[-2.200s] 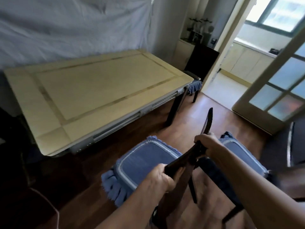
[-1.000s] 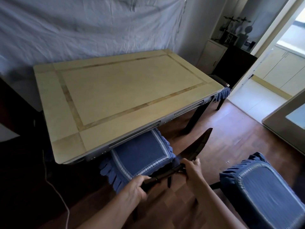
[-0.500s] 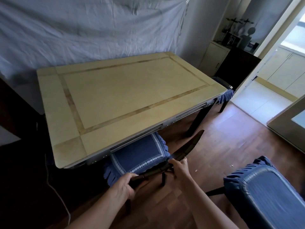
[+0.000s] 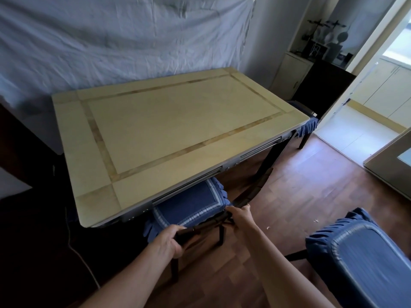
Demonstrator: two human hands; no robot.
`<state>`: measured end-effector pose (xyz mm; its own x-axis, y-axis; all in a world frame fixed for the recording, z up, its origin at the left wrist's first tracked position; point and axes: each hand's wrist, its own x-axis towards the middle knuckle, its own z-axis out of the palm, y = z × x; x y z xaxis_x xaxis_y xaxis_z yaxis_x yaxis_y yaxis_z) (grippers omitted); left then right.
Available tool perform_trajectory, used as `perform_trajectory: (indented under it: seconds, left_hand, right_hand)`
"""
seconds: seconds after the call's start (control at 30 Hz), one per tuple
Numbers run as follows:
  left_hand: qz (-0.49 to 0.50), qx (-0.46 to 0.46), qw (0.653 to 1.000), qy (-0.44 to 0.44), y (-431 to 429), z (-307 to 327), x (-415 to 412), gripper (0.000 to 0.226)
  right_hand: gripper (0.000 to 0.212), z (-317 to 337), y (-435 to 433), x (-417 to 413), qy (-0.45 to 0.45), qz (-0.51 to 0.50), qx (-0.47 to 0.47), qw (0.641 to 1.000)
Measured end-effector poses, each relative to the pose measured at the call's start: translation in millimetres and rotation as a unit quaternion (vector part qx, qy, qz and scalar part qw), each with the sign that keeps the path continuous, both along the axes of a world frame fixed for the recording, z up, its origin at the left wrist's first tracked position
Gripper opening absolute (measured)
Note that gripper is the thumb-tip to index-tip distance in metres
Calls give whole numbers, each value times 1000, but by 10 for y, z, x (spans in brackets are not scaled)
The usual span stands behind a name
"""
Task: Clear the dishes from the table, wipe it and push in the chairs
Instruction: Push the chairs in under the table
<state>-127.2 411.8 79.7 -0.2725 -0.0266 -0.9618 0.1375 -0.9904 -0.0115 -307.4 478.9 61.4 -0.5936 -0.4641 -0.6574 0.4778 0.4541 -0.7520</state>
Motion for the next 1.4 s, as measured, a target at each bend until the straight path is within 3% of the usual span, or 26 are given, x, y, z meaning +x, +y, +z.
perform_trajectory:
  seconds: [0.1,0.27,0.37,0.43,0.63,0.9,1.4]
  left_hand:
    - [27,-26,999,21,79,5,37,10]
    - [70,-127,989,8,370,-273,162,35]
    - [-73,-157,985,25,711,-534,-40,54]
    - [-175,-168,969,43,1064,-510,-377,54]
    - [-351,-188,898,189,2200,-22,-1537,60]
    - [-398,-224,849,267,3519,331,-2867,60]
    - [-430,-245,820,287,5010,601,-4366,58]
  right_hand:
    - [39,51,48,35,-8,3,-17,1000]
    - [6,154,514,129,-39,-42,-113,992]
    - [24,147,1079,-21,-62,-132,-123,982]
    - [25,120,1587,-179,-68,-195,-93,974]
    - [30,243,3134,-711,-54,-348,-101,930]
    - [50,388,4546,-1474,-30,-412,-137,900]
    - [58,591,5808,-2674,2,-442,-188,877]
